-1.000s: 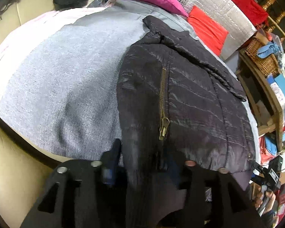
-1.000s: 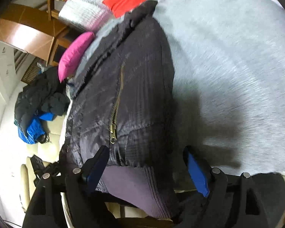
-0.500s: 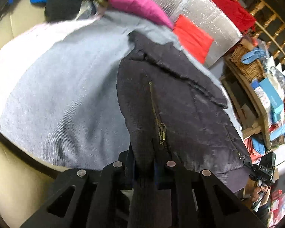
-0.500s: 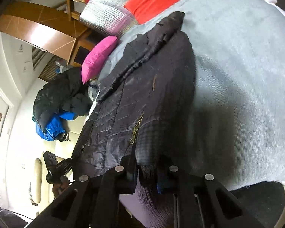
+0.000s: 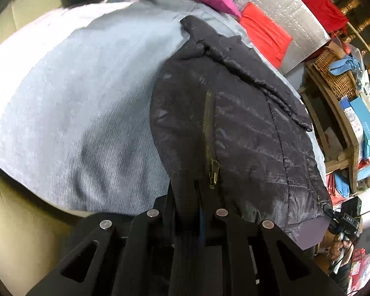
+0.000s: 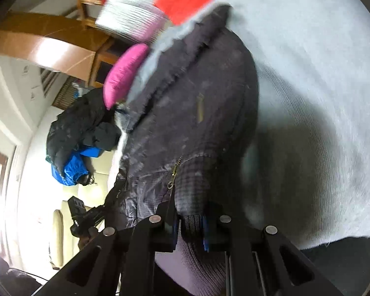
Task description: Fold large clothes
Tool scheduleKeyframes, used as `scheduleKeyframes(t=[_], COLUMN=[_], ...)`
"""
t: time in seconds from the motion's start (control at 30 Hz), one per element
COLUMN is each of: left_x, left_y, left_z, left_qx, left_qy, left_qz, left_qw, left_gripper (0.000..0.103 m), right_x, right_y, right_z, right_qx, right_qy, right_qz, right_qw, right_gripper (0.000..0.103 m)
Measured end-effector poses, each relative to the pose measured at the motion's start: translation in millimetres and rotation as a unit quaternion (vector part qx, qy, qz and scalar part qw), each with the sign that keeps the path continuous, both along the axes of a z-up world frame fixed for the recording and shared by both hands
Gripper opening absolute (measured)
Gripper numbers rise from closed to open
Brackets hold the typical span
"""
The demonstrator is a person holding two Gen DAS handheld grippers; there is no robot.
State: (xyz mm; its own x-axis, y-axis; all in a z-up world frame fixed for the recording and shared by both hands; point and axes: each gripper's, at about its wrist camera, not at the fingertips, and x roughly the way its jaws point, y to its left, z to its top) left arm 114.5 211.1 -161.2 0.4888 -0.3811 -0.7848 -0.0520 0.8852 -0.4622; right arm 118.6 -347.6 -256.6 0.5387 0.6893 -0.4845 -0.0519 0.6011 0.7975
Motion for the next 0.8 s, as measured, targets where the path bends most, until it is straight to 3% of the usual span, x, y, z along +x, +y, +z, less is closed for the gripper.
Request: scheduleKeyframes(t=[0.07, 0.13, 0.23, 0.33, 0.43, 0.53, 0.67, 0.8], left_x=[-3, -3, 6, 12, 9, 22, 68, 125], left_y=[-1, -4, -4, -3, -4, -7, -6, -7], left_z=[17, 34, 22, 0, 22, 55, 94, 128], left_qx=[-0.021, -0.023, -0.011, 0.001, -0.013, -0.032, -0.061, -0.072], left_qy=[-0.033, -0.064, -0.042, -0.002, -0.042, -0.086, -0.135, -0.179], left_qz=[-0.004, -0.01, -0.013, -0.014, -0.029, -0.04, -0.036, -0.027], left_qw=[0.9992, 0.9976, 0.999, 0.9999, 0.9986, 0.995, 0.9883, 0.9807], left_gripper=[0.014, 0.015, 0.015, 0.014, 0.015, 0.015, 0.015, 0.015], right_x=[-3, -5, -3, 3, 0, 6, 29, 78], right_y=[-1, -3, -1, 0, 0, -2, -6, -13], right_z=[-4, 8, 18, -2, -3, 21, 62, 112], right_qx=[0.015, 0.028, 0.021, 0.026, 0.04, 0.057, 0.088, 0.105], right_qy=[0.004, -0.02, -0.034, 0.001, 0.0, -0.029, -0.079, -0.136], right_qz=[-0.002, -0.004, 0.001, 0.005, 0.005, 0.01, 0.01, 0.001], right_qw=[1.0, 0.999, 0.999, 1.0, 0.999, 0.998, 0.993, 0.985], right_gripper=[0.015, 0.015, 0.015, 0.015, 0.015, 0.015, 0.015, 0.015])
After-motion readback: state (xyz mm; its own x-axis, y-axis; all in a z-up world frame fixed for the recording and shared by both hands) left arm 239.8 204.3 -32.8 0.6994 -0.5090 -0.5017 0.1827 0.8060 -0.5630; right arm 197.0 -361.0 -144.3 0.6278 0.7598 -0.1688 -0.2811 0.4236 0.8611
